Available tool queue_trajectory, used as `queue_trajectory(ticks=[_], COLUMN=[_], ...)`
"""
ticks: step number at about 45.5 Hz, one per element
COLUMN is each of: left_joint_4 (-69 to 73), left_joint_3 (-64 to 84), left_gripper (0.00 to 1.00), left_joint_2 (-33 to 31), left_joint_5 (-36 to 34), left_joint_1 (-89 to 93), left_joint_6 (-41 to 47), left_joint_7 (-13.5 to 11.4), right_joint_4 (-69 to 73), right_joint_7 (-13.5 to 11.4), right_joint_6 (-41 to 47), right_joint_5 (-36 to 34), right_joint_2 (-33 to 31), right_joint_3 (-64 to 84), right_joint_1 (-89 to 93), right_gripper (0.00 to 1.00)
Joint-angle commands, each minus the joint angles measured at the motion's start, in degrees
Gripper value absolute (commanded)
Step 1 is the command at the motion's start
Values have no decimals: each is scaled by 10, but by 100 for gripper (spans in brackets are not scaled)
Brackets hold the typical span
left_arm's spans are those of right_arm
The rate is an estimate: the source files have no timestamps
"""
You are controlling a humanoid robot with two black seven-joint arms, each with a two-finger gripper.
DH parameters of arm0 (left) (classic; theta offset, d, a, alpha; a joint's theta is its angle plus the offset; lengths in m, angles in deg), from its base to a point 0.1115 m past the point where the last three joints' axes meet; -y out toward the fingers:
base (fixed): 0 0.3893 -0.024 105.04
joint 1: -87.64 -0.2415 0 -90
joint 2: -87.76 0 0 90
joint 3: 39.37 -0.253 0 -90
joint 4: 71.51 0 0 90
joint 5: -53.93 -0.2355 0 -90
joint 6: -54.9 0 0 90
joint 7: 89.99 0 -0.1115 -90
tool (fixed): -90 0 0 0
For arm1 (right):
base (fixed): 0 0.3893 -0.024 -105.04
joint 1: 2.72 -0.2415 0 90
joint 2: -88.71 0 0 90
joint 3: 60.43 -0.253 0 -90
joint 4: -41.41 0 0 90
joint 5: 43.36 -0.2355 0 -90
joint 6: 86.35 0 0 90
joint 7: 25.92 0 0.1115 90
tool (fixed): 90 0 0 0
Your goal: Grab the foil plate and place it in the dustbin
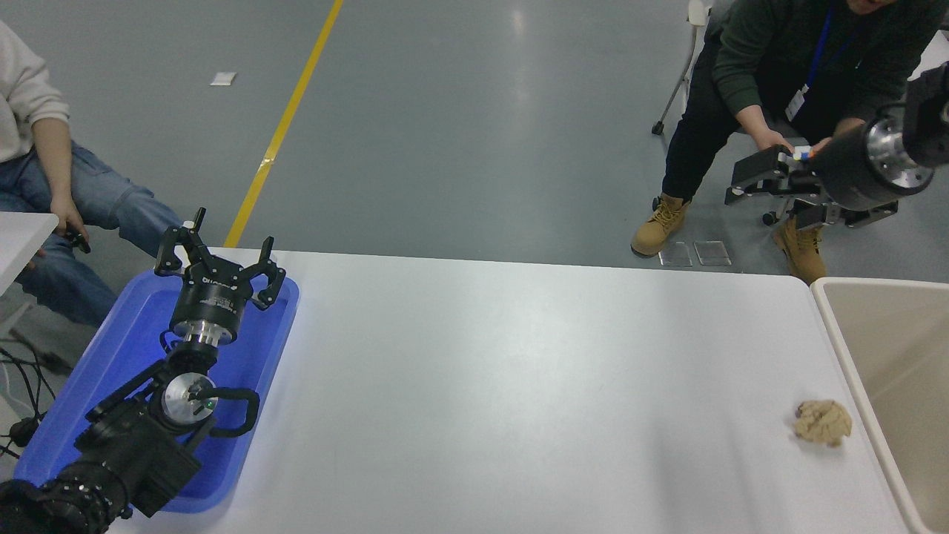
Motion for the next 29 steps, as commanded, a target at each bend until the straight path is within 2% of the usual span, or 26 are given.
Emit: queue_trajectory(ticks=[1,29], left_joint_4=[0,0], left_joint_3=[0,0], left_gripper=[100,100], left_joint_2=[0,0], left_joint_5=[0,0], left_joint_1=[0,0], left_joint_6=[0,0], left_joint_7=[0,0], right_joint_4=[86,115], right_joint_7=[0,-1], right_joint_6=[58,58], right_joint_5=[46,53], right_joint_2=[6,15], right_joint_3=[16,49], right_joint_1=[-66,-112], right_gripper=[100,100])
